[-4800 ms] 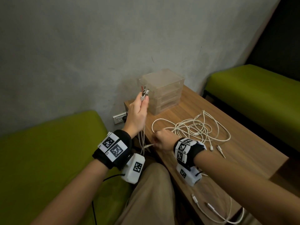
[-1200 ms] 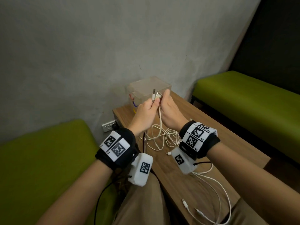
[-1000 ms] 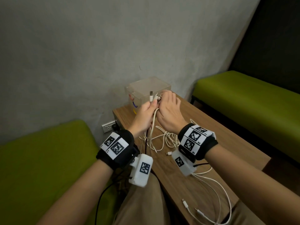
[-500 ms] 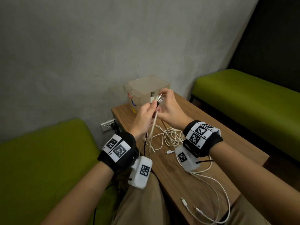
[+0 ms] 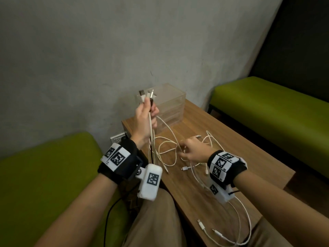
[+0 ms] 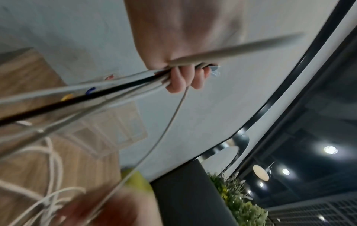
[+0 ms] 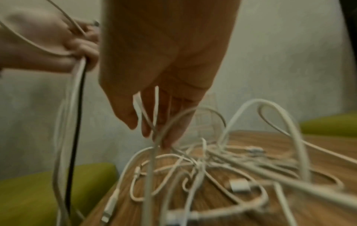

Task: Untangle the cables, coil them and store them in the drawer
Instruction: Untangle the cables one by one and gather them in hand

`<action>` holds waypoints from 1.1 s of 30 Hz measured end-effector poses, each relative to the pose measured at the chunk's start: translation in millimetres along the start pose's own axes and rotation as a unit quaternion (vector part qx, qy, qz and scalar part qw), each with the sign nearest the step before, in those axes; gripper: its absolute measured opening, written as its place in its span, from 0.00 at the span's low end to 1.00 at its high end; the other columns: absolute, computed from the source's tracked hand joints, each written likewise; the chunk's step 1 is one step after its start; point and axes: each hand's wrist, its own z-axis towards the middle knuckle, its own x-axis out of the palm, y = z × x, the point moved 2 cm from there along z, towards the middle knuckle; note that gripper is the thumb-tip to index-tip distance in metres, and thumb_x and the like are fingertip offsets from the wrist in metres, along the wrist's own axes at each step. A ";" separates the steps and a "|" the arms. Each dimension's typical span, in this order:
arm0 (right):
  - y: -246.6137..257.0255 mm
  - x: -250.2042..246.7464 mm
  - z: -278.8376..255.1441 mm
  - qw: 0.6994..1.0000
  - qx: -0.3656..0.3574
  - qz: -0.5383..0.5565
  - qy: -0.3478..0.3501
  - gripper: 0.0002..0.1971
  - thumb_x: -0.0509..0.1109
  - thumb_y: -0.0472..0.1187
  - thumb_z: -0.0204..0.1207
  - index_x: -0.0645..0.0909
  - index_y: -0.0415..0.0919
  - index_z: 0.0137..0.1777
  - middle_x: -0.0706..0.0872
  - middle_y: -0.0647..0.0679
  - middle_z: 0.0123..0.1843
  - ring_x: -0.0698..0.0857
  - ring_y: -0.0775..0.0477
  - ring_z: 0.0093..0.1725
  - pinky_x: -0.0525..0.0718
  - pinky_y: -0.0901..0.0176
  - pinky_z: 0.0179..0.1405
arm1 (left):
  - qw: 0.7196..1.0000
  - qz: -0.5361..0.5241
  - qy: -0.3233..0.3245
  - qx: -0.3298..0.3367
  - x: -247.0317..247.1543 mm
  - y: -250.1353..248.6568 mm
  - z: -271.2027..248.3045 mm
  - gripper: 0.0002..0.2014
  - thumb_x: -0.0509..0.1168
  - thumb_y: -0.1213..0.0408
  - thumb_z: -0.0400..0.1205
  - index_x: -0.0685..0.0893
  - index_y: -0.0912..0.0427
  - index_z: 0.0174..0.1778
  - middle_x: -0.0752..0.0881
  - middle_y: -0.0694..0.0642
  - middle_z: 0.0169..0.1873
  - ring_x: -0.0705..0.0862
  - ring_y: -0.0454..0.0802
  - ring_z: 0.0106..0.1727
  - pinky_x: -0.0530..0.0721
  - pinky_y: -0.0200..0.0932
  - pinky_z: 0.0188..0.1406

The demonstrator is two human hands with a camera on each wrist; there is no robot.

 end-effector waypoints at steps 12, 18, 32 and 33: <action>18.2 -28.8 6.9 0.961 -0.062 -0.015 -0.269 0.11 0.61 0.42 0.81 0.83 0.39 0.49 0.85 0.46 0.40 0.83 0.48 0.37 0.84 0.50 0.39 | 0.989 0.107 -0.019 -0.102 8.7 44.9 -22.0 0.18 0.46 0.57 0.87 0.76 0.62 0.44 0.63 0.48 0.26 0.66 0.38 0.12 0.71 0.32 0.13; 24.5 -16.6 1.1 0.975 -0.071 -0.016 -0.211 0.18 0.58 0.51 0.78 0.85 0.40 0.49 0.88 0.46 0.46 0.87 0.47 0.43 0.83 0.55 0.40 | 0.997 0.028 -0.014 -0.064 34.1 36.4 -23.4 0.20 0.46 0.59 0.88 0.74 0.60 0.34 0.71 0.54 0.25 0.66 0.39 0.15 0.68 0.32 0.11; 18.8 1.0 1.4 0.986 0.005 0.000 -0.167 0.12 0.64 0.45 0.80 0.84 0.39 0.42 0.87 0.45 0.40 0.83 0.48 0.37 0.82 0.52 0.42 | 0.999 0.026 0.006 -0.045 41.9 42.2 -32.0 0.21 0.47 0.59 0.87 0.76 0.73 0.43 0.72 0.47 0.21 0.65 0.36 0.13 0.62 0.27 0.12; 10.6 7.8 0.4 0.991 0.016 -0.022 -0.134 0.14 0.63 0.47 0.80 0.84 0.39 0.44 0.87 0.44 0.41 0.80 0.49 0.38 0.82 0.50 0.45 | 0.999 0.023 -0.008 -0.036 39.5 37.0 -29.0 0.21 0.46 0.59 0.87 0.76 0.73 0.42 0.71 0.49 0.24 0.66 0.36 0.13 0.63 0.27 0.13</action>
